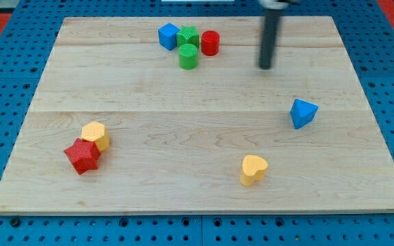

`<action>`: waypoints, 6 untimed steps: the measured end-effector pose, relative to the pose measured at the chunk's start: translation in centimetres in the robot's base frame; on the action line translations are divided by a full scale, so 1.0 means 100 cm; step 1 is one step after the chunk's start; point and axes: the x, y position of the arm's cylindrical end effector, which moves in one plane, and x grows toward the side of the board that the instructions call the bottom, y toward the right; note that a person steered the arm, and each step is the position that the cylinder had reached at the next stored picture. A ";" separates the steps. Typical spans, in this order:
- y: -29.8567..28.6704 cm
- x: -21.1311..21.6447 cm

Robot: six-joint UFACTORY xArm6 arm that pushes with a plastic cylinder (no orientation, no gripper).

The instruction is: Push the blue triangle towards the top of the board

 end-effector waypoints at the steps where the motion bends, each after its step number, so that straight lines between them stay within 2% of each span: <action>1: 0.071 0.081; 2: 0.029 0.130; 3: -0.062 0.118; 4: -0.056 0.070; 5: -0.043 0.057; 6: 0.018 0.056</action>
